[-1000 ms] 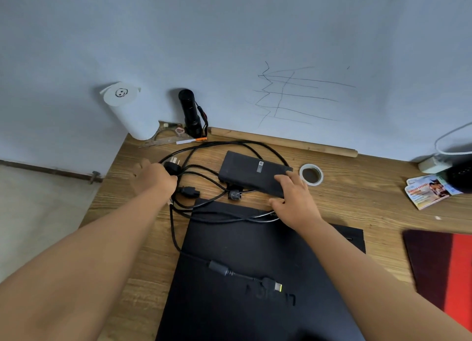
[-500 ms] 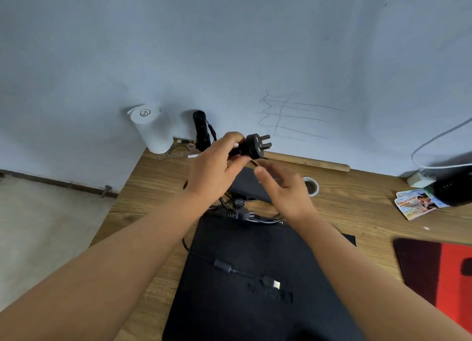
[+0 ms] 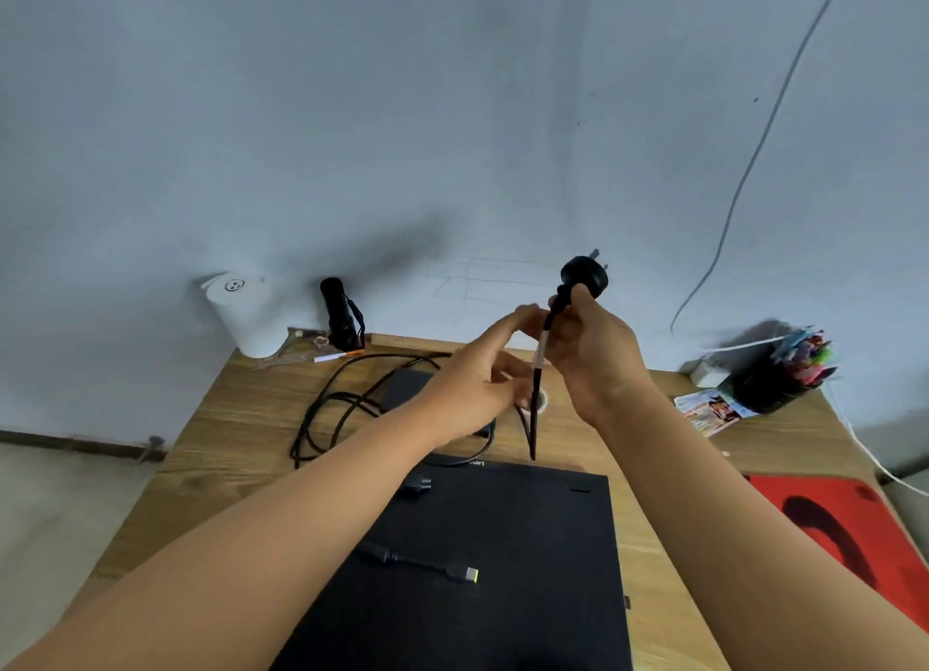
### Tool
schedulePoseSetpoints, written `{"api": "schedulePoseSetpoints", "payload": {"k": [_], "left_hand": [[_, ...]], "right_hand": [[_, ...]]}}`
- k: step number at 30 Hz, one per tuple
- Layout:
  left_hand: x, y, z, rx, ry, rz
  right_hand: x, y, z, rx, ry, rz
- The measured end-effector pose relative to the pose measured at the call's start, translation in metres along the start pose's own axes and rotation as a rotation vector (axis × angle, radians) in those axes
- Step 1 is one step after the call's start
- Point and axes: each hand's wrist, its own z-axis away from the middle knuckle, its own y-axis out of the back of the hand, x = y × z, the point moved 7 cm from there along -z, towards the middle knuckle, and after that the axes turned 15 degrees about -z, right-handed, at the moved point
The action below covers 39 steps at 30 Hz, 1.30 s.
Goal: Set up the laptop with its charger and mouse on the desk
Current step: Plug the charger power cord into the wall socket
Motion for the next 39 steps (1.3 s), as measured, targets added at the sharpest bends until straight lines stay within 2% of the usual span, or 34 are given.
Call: {"api": "schedulePoseSetpoints", "payload": {"k": [3, 7, 10, 14, 17, 19, 21, 26, 31, 35, 39], "left_hand": [[0.006, -0.019, 0.002, -0.045, -0.003, -0.055], [0.021, -0.021, -0.005, 0.131, -0.011, -0.115], [0.038, -0.011, -0.012, 0.293, -0.001, -0.068], [0.049, -0.003, -0.02, 0.335, 0.015, -0.136], [0.053, -0.012, -0.023, 0.18, 0.018, -0.087], [0.071, -0.027, -0.026, -0.001, -0.041, -0.047], [0.094, -0.035, -0.029, -0.081, -0.109, -0.047], [0.126, 0.006, -0.044, 0.141, -0.142, -0.118], [0.088, 0.051, -0.049, 0.158, -0.009, -0.199], [0.06, 0.079, -0.043, 0.257, 0.047, -0.128], [0.062, 0.093, -0.042, 0.33, -0.009, -0.14]], "right_hand": [[-0.022, 0.015, 0.007, 0.032, 0.024, 0.064], [-0.038, 0.037, 0.017, 0.042, 0.011, 0.245], [-0.058, 0.051, 0.024, 0.053, 0.116, 0.399], [-0.105, 0.051, 0.039, 0.025, 0.32, 0.501], [-0.147, 0.037, 0.052, 0.024, 0.455, 0.529], [-0.175, 0.017, 0.061, -0.022, 0.528, 0.505], [-0.198, -0.005, 0.068, -0.052, 0.606, 0.504], [-0.247, -0.049, 0.076, -0.043, 0.778, 0.476], [-0.285, -0.085, 0.074, 0.038, 0.942, 0.535], [-0.282, -0.111, 0.053, 0.09, 0.973, 0.636], [-0.274, -0.124, 0.034, 0.214, 0.975, 0.769]]}}
